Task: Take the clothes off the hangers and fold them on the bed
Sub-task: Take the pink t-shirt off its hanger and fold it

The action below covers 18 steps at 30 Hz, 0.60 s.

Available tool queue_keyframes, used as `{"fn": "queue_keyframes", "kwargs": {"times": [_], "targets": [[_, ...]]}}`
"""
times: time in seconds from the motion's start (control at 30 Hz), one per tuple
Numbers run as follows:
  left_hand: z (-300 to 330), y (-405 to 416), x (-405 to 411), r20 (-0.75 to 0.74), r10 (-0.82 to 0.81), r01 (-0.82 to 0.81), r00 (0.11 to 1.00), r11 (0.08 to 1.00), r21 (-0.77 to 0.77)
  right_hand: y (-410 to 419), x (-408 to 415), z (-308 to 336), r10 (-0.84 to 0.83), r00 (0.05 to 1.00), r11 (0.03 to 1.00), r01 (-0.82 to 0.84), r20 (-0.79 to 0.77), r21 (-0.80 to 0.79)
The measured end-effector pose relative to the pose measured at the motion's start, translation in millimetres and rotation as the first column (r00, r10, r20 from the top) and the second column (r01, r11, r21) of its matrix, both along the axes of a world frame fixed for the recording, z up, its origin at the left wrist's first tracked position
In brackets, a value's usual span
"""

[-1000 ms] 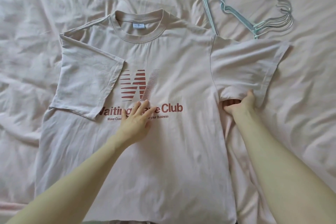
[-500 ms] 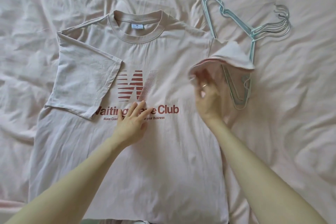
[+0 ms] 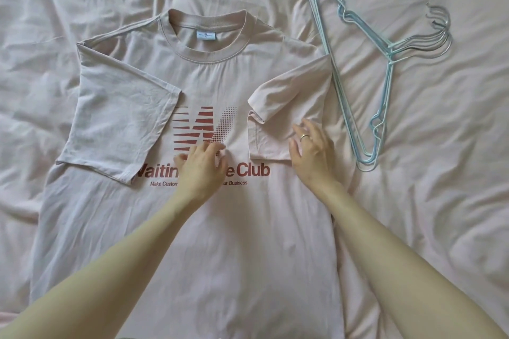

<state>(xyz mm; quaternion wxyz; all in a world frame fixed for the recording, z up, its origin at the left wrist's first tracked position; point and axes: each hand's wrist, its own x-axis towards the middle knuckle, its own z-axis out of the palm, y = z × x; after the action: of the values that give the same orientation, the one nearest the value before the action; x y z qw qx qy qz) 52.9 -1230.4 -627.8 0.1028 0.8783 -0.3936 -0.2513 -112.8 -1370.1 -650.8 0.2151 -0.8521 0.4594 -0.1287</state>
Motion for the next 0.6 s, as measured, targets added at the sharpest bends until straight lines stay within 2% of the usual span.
{"fn": "queue_keyframes", "kwargs": {"times": [0.03,0.13,0.17,0.2,0.27,0.33,0.37,0.47,0.53,0.6], "targets": [[-0.9,-10.9,0.6,-0.031,0.042,-0.042,0.999,0.999,-0.016,-6.5,-2.2,0.0,-0.034,0.999,0.999,0.034,-0.011,0.003],[-4.7,-46.8,5.3,-0.165,0.153,-0.166,0.974,0.984,-0.07,-15.6,-6.0,2.6,-0.245,0.969,0.958,0.238,0.02,0.16],[-7.1,-60.8,6.9,-0.226,0.191,-0.215,0.955,0.973,-0.086,-16.8,-7.5,0.8,-0.264,0.965,0.953,0.261,-0.005,0.154],[-8.2,-74.0,8.0,-0.28,0.228,-0.263,0.932,0.96,-0.096,-14.8,-8.8,0.1,-0.199,0.979,0.976,0.202,-0.054,0.075],[-8.7,-99.2,8.0,-0.357,0.305,-0.351,0.883,0.934,-0.069,-7.2,-11.8,-6.7,0.088,0.984,0.988,-0.106,-0.157,-0.111],[-10.1,-118.7,6.5,-0.413,0.379,-0.408,0.828,0.913,0.02,1.0,-11.3,-15.6,0.307,0.915,0.921,-0.354,-0.261,-0.159],[-14.1,-126.2,7.2,-0.429,0.421,-0.439,0.799,0.896,0.063,4.4,-9.5,-18.6,0.355,0.885,0.896,-0.414,-0.302,-0.16],[-17.8,-145.0,8.7,-0.528,0.51,-0.568,0.679,0.821,0.062,5.6,-3.7,-25.8,0.333,0.873,0.885,-0.42,-0.357,-0.202],[-9.9,-152.0,8.6,-0.635,0.517,-0.659,0.573,0.752,0.018,2.2,0.7,-23.8,0.329,0.898,0.884,-0.402,-0.29,-0.24],[-7.3,-157.3,10.6,-0.667,0.51,-0.715,0.543,0.697,-0.05,-1.6,-0.1,-19.9,0.377,0.905,0.868,-0.419,-0.196,-0.267]]}}
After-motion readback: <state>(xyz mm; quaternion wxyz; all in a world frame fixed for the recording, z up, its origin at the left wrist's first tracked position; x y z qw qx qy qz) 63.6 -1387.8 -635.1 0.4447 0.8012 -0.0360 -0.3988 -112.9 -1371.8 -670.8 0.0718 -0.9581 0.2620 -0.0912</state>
